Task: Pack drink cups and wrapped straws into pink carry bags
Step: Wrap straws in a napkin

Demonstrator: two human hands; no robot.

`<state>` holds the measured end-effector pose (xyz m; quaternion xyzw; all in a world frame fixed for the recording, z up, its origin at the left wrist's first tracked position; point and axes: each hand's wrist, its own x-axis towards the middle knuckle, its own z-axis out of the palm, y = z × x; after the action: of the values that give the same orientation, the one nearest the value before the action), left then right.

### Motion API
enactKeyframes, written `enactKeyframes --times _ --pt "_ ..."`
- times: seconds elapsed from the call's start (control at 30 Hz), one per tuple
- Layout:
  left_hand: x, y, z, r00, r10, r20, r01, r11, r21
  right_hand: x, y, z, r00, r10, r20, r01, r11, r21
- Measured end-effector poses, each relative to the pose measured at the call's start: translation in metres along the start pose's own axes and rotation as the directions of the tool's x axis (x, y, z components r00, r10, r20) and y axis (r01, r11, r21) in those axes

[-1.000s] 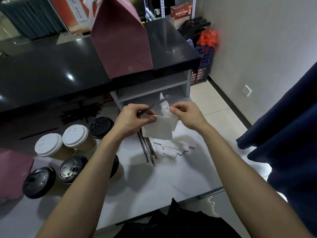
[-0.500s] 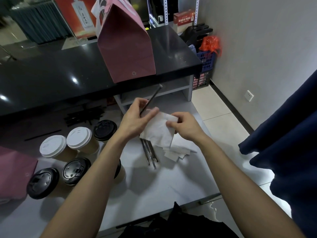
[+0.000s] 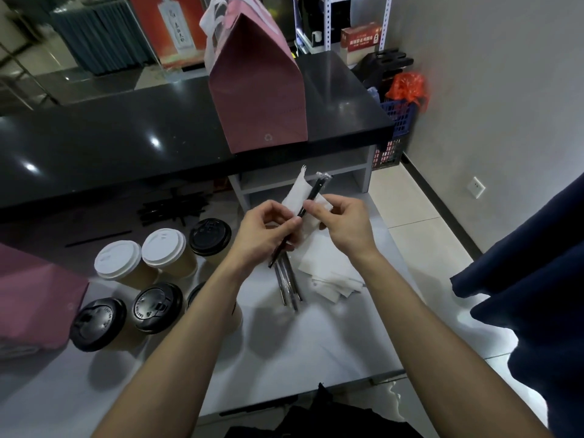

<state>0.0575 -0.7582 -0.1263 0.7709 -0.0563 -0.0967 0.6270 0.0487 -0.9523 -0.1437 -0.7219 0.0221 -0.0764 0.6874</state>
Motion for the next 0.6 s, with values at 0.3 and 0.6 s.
enactKeyframes --times 0.3,0.6 --pt "-0.027 0.021 -0.092 0.987 0.143 -0.069 -0.131 0.98 0.152 0.01 -0.065 0.067 0.974 -0.178 0.139 0.194 0.975 -0.108" --pt "-0.108 0.034 -0.294 0.895 0.28 -0.346 -0.094 0.878 0.469 0.014 -0.133 0.211 0.776 -0.354 0.522 0.592 0.696 -0.406"
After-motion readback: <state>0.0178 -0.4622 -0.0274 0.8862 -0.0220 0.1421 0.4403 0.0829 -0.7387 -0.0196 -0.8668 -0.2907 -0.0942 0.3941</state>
